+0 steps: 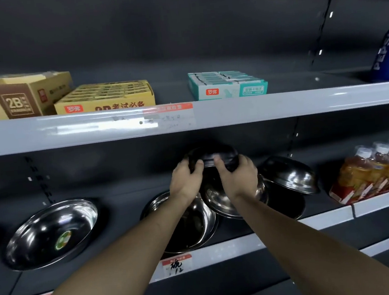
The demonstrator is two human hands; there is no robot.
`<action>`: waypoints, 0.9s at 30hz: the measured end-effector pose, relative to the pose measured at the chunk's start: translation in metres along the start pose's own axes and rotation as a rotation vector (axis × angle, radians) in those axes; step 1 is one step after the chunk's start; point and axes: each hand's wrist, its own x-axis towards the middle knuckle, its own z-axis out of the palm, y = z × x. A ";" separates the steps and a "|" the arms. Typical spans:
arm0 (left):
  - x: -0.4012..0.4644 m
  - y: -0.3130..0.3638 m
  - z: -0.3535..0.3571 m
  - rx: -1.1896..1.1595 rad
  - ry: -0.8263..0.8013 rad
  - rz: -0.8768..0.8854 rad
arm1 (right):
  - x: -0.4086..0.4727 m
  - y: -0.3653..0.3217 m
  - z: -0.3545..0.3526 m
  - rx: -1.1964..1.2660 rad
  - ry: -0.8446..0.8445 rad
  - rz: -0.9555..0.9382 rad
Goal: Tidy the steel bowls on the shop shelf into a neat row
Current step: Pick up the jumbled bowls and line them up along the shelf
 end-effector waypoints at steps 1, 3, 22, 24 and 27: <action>-0.003 0.000 -0.006 -0.026 0.032 -0.006 | -0.006 -0.004 0.002 0.015 0.002 -0.019; -0.008 -0.003 -0.019 -0.090 0.080 -0.040 | -0.020 -0.013 0.007 0.023 0.002 -0.068; -0.056 -0.082 -0.200 -0.862 0.246 -0.457 | -0.144 -0.070 0.072 0.031 -0.318 -0.682; -0.058 -0.090 -0.212 -0.892 0.239 -0.455 | -0.155 -0.077 0.076 0.089 -0.323 -0.694; -0.062 -0.097 -0.224 -1.008 0.250 -0.468 | -0.165 -0.086 0.082 0.138 -0.261 -0.689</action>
